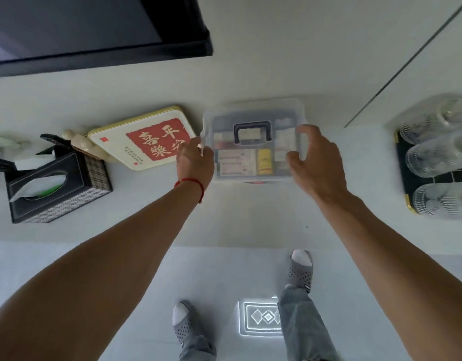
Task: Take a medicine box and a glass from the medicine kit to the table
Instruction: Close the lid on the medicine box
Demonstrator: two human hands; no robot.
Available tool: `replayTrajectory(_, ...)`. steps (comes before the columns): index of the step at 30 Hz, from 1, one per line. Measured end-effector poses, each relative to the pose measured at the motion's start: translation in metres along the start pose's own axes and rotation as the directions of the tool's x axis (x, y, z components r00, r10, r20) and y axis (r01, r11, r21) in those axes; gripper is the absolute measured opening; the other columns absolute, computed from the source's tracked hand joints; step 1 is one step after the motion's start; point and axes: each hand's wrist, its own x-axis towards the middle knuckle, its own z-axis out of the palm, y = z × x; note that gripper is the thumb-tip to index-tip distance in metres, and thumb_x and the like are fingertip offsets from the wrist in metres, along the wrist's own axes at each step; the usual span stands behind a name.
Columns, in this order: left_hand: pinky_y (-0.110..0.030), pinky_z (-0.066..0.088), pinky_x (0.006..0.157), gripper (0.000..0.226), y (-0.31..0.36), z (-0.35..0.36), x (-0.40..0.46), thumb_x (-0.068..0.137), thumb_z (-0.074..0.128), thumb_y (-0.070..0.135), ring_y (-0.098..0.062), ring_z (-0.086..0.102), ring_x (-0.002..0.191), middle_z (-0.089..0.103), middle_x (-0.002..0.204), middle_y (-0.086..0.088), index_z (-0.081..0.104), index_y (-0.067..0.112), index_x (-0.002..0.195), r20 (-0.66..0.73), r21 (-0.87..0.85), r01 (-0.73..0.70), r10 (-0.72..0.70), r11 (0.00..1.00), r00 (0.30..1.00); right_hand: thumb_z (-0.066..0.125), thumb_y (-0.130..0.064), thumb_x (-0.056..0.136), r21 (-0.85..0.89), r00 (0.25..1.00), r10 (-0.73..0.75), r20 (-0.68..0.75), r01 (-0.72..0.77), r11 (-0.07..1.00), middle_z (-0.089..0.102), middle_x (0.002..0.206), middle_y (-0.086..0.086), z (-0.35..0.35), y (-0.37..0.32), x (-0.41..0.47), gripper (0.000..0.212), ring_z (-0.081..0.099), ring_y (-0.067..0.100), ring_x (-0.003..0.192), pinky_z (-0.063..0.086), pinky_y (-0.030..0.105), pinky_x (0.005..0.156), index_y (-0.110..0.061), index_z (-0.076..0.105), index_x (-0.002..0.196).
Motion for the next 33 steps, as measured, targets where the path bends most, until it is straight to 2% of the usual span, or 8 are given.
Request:
replayTrajectory(3, -0.045, 0.056, 0.091, 0.044, 0.004, 0.015, 0.016, 0.097, 0.04, 0.022, -0.031, 0.061, 0.112, 0.062, 0.123, -0.015, 0.056, 0.015, 0.138, 0.016, 0.114, 0.019, -0.021, 0.993, 1.0, 0.056, -0.024, 0.096, 0.016, 0.998, 0.051, 0.022, -0.051, 0.999, 0.065, 0.13, 0.016, 0.007, 0.016, 0.017, 0.053, 0.062, 0.038, 0.115, 0.052, 0.045, 0.094, -0.012, 0.043, 0.145)
replayTrajectory(7, -0.013, 0.048, 0.054, 0.041, -0.007, 0.025, 0.019, 0.098, 0.039, 0.022, -0.019, 0.064, 0.098, 0.062, 0.116, -0.005, 0.056, 0.014, 0.135, 0.037, 0.062, 0.036, -0.039, 0.997, 0.999, 0.052, -0.019, 0.101, -0.019, 0.999, 0.004, 0.054, -0.003, 1.0, 0.062, 0.133, 0.016, 0.019, 0.038, 0.023, 0.042, 0.059, 0.036, 0.12, 0.05, 0.044, 0.1, -0.006, 0.05, 0.141)
replayTrajectory(10, -0.004, 0.041, 0.046, 0.036, -0.012, 0.026, 0.016, 0.102, 0.041, 0.028, 0.0, 0.06, 0.077, 0.06, 0.092, 0.013, 0.051, 0.017, 0.134, 0.043, -0.027, 0.048, -0.047, 0.999, 0.998, 0.052, -0.02, 0.103, 0.135, 0.998, 0.021, 0.064, -0.029, 0.99, 0.056, 0.145, 0.008, 0.023, 0.05, 0.022, 0.046, 0.056, 0.028, 0.128, 0.046, 0.041, 0.109, -0.011, 0.046, 0.148)
replayTrajectory(14, -0.013, 0.055, 0.06, 0.034, -0.015, 0.028, 0.009, 0.103, 0.037, 0.032, -0.005, 0.064, 0.088, 0.064, 0.096, 0.005, 0.055, 0.017, 0.129, 0.028, -0.054, 0.019, -0.017, 0.998, 0.999, 0.052, -0.03, 0.103, 0.397, 0.966, 0.198, 0.167, -0.249, 0.883, 0.055, 0.147, 0.001, 0.027, 0.054, 0.02, 0.047, 0.057, 0.019, 0.128, 0.045, 0.031, 0.101, -0.022, 0.043, 0.149)
replayTrajectory(22, -0.029, 0.059, 0.076, 0.033, -0.015, 0.034, 0.004, 0.104, 0.037, 0.031, -0.017, 0.063, 0.092, 0.065, 0.104, -0.006, 0.061, 0.013, 0.117, -0.019, 0.003, -0.039, 0.039, 0.999, 0.999, 0.05, -0.028, 0.104, 0.291, 0.973, 0.201, 0.11, -0.225, 0.93, 0.063, 0.137, 0.007, 0.032, 0.055, 0.016, 0.04, 0.062, 0.025, 0.123, 0.043, 0.028, 0.095, -0.015, 0.054, 0.142)
replayTrajectory(26, -0.045, 0.047, 0.103, 0.049, 0.002, 0.036, 0.003, 0.096, 0.045, 0.01, -0.03, 0.046, 0.128, 0.049, 0.14, -0.012, 0.045, 0.018, 0.144, -0.091, 0.331, -0.185, 0.227, 0.925, 0.97, 0.062, -0.04, 0.096, 0.372, 0.907, 0.346, 0.24, -0.415, 0.83, 0.057, 0.144, 0.006, 0.026, 0.058, 0.025, 0.052, 0.06, 0.023, 0.124, 0.049, 0.04, 0.107, -0.028, 0.05, 0.145)
replayTrajectory(29, -0.057, 0.031, 0.114, 0.058, 0.024, 0.053, -0.006, 0.094, 0.051, 0.031, -0.04, 0.025, 0.146, 0.027, 0.161, -0.013, 0.037, 0.031, 0.151, 0.171, 0.509, -0.546, 0.544, 0.665, 0.822, 0.071, -0.042, 0.088, 0.418, 0.832, 0.407, 0.377, -0.545, 0.727, 0.057, 0.142, 0.007, 0.018, 0.06, 0.034, 0.062, 0.061, 0.025, 0.123, 0.052, 0.045, 0.106, -0.031, 0.049, 0.146)
replayTrajectory(33, -0.071, 0.001, 0.115, 0.076, 0.033, 0.089, -0.008, 0.088, 0.027, 0.078, -0.041, -0.011, 0.152, -0.009, 0.168, -0.002, 0.003, 0.05, 0.154, 0.512, 0.54, -0.686, 0.458, 0.487, 0.727, 0.076, -0.03, 0.089, 0.459, 0.776, 0.391, 0.495, -0.615, 0.641, 0.06, 0.134, 0.008, 0.012, 0.066, 0.046, 0.074, 0.061, 0.028, 0.118, 0.047, 0.048, 0.11, -0.02, 0.04, 0.153)
